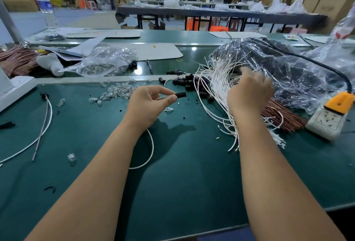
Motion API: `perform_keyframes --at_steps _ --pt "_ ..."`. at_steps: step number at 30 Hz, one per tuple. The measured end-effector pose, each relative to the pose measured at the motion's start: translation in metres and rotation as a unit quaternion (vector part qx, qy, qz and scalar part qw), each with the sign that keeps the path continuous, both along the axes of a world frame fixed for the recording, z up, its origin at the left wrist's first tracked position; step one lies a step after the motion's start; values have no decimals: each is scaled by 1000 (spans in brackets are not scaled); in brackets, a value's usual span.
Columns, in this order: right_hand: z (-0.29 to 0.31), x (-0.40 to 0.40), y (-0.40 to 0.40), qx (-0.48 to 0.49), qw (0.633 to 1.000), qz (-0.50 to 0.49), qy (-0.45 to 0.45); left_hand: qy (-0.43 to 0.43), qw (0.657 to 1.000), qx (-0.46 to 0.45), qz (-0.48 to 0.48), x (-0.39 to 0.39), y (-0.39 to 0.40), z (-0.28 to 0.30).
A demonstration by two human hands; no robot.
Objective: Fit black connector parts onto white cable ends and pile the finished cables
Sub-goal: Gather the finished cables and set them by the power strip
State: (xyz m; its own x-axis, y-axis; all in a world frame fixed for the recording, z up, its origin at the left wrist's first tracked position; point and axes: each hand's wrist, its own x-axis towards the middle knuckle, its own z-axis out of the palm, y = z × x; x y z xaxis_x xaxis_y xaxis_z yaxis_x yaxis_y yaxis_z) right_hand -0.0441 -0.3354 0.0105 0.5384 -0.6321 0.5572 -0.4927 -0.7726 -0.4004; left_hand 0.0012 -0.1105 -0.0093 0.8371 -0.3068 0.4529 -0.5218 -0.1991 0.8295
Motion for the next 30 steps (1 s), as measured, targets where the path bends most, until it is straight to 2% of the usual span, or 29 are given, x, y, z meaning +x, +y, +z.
perform_keyframes --at_steps 2,4,7,11,16,20,24,27,30 --pt "-1 -3 -9 79 989 -47 114 4 1000 -3 -3 0 0 0" --pt "-2 -3 -12 122 975 -56 176 9 1000 -3 -6 0 0 0" --pt "-4 1 -14 117 970 -58 204 24 1000 -6 -17 -1 0 -1" --pt "-5 0 -13 85 977 -63 185 30 999 -5 -18 0 0 -2" --pt "-1 -7 -9 86 990 -55 93 41 999 -1 -15 0 0 -2" --pt "5 -7 2 -25 997 -58 -50 52 998 9 26 1 2 -2" --pt "6 9 42 -114 977 102 -148 63 995 -21 74 3 6 0" --pt "0 16 82 -28 928 279 -244 63 990 -56 111 5 9 1" --pt "-3 15 108 167 862 344 -334 62 980 -116 149 9 11 3"
